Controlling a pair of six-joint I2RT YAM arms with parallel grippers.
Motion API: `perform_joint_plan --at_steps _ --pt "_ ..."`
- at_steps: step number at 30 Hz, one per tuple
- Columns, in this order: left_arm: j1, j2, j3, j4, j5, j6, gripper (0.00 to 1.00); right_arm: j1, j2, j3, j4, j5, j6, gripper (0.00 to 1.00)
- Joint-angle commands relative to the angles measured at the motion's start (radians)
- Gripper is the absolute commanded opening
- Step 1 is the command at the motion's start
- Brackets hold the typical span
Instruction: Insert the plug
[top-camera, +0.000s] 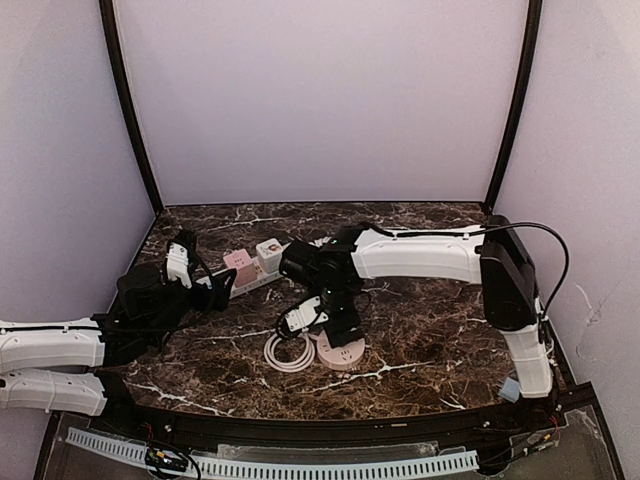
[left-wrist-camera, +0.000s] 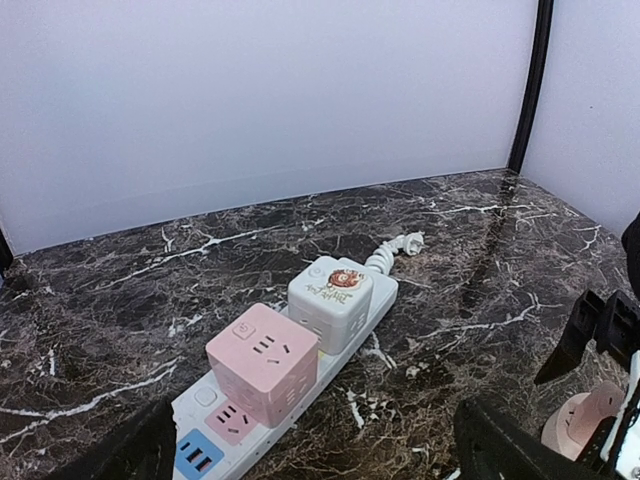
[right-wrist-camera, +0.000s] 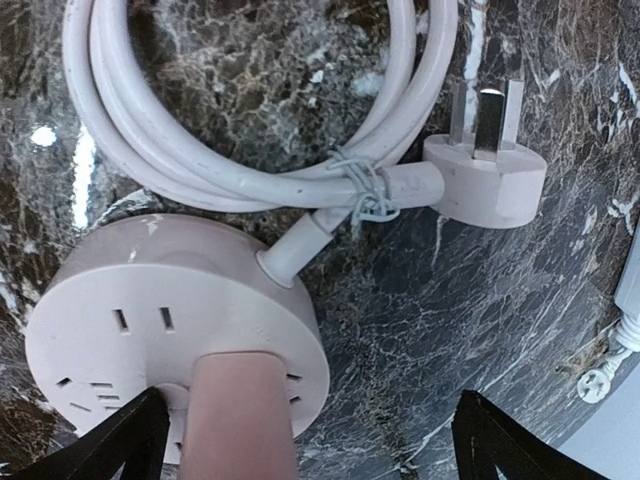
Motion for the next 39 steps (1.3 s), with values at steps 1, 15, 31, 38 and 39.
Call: perform_joint_plan --at_steps 1,15,31,38,39 --pt "0.004 -0.017 -0.013 0.013 0.018 0.003 0.97 0.031 -0.115 -0.093 0.088 -0.012 0.009 0.99" --pt "0.004 0.002 0.001 0.008 0.065 -0.01 0.97 0.025 -0.538 -0.477 0.441 0.124 0.268 0.99" --pt "0.005 0.158 0.075 0.031 0.363 0.007 0.92 -0.179 -0.84 -0.625 0.474 0.147 1.086 0.99" --pt "0.002 0.202 0.116 0.009 0.481 0.001 0.91 -0.268 -0.995 -0.702 0.453 0.113 1.425 0.99" --pt "0.001 0.214 0.123 0.007 0.515 0.003 0.9 -0.276 -1.004 -0.701 0.435 0.112 1.465 0.99"
